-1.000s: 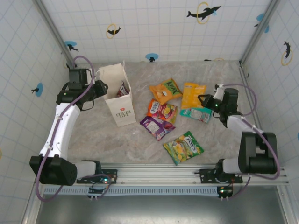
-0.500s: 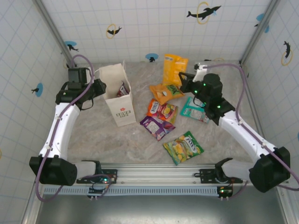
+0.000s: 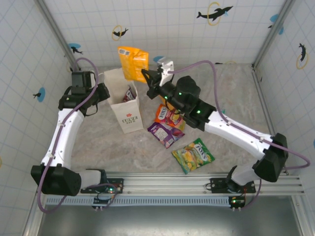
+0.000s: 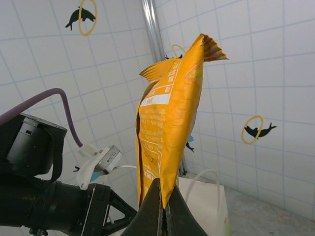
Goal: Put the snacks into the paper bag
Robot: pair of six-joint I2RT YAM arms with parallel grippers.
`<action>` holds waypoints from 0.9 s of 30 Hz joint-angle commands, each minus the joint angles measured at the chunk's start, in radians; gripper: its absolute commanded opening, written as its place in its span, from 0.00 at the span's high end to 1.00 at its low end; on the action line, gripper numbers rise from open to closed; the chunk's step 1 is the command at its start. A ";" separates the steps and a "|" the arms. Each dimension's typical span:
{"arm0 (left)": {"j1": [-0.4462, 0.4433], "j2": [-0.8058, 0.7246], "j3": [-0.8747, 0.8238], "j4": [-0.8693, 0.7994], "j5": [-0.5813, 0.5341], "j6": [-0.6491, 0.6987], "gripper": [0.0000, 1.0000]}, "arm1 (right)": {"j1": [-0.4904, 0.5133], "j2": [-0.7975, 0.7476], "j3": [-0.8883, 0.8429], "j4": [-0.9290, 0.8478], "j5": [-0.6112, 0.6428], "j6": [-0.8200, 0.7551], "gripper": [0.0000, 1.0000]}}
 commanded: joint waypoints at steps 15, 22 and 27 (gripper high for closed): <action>-0.008 -0.030 -0.005 -0.017 -0.028 0.032 0.85 | 0.067 0.340 0.331 -0.087 0.088 -0.107 0.92; -0.005 -0.029 -0.004 -0.027 -0.029 0.040 0.85 | 0.067 0.344 0.361 -0.158 0.090 -0.111 0.52; -0.007 -0.026 -0.018 -0.021 -0.024 0.040 0.84 | 0.066 0.272 0.269 -0.122 0.096 -0.121 0.51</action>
